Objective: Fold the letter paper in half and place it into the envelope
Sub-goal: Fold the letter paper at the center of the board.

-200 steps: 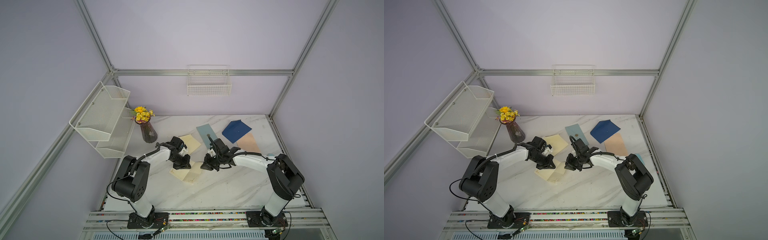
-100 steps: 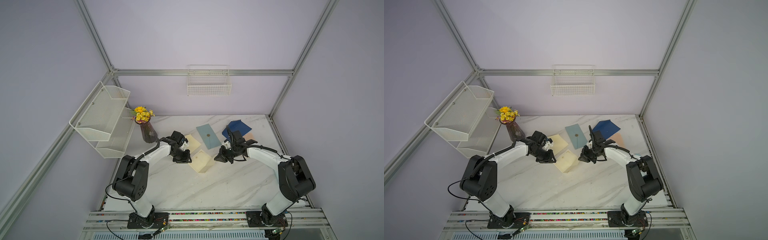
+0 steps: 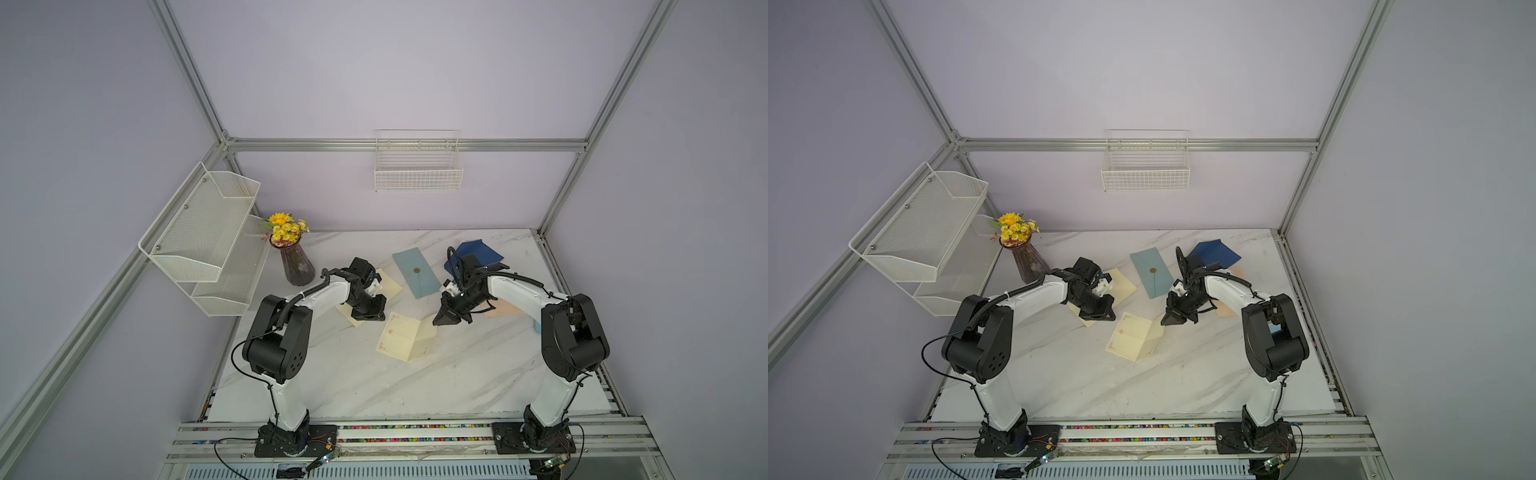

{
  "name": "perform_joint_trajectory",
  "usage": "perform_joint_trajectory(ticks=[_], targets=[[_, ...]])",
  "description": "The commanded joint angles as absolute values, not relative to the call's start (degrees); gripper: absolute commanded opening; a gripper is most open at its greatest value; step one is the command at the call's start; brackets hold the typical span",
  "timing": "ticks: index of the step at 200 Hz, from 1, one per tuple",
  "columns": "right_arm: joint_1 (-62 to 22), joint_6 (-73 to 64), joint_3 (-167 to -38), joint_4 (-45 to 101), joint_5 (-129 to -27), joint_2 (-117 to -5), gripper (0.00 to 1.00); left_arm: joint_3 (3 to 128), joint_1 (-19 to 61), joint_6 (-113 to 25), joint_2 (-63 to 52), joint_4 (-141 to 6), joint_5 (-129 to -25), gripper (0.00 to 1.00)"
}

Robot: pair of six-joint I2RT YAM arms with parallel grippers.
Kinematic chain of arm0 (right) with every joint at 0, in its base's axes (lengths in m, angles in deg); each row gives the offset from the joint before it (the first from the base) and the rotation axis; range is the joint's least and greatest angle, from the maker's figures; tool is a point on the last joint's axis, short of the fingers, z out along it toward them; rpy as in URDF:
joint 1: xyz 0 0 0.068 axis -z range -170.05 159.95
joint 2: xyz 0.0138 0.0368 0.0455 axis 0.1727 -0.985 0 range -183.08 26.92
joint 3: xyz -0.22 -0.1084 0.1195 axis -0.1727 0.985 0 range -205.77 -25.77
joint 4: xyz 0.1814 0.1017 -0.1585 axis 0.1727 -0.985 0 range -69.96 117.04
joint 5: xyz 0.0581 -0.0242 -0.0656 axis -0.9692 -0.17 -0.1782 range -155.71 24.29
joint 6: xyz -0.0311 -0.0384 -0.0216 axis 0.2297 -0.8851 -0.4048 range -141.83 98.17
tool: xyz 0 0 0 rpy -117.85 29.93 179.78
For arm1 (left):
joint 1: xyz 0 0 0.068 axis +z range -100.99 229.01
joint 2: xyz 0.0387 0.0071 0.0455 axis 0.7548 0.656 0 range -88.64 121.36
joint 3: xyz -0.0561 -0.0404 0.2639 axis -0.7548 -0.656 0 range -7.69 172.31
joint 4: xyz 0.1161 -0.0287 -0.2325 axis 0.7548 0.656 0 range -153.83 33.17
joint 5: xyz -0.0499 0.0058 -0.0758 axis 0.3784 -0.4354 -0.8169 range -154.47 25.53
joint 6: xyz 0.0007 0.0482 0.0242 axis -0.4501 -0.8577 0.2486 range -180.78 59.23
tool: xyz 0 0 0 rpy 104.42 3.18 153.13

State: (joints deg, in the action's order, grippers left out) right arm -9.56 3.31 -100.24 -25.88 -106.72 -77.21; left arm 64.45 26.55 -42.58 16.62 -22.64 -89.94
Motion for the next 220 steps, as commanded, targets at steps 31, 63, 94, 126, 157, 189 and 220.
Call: perform_joint_trajectory(ticks=[31,63,94,126,157,189,220], targets=[[-9.1,-2.5,-102.7,-31.4,-108.2,-78.7,0.0,65.9,22.9,-43.7,19.7,-24.2,-92.6,0.0],[-9.1,-2.1,-102.1,-30.0,-108.2,-78.7,0.0,65.7,20.6,-42.9,21.6,-25.7,-91.9,0.0],[-9.1,-0.5,-101.3,-27.7,-108.8,-78.0,0.0,65.5,20.3,-41.7,23.8,-26.3,-88.8,0.0],[-9.1,2.4,-98.9,-23.4,-111.8,-76.4,0.0,65.7,20.3,-41.8,25.7,-26.6,-87.4,0.0],[-9.1,9.7,-93.5,-13.0,-117.9,-73.6,0.17,65.4,20.3,-42.2,26.5,-26.7,-87.5,0.0],[-9.2,21.2,-87.3,3.8,-121.9,-69.8,0.56,64.8,20.3,-42.7,26.4,-26.7,-87.6,0.0],[-9.7,27.3,-85.0,13.0,-122.6,-68.9,0.8,63.9,20.3,-42.6,26.1,-26.9,-88.1,0.0]])
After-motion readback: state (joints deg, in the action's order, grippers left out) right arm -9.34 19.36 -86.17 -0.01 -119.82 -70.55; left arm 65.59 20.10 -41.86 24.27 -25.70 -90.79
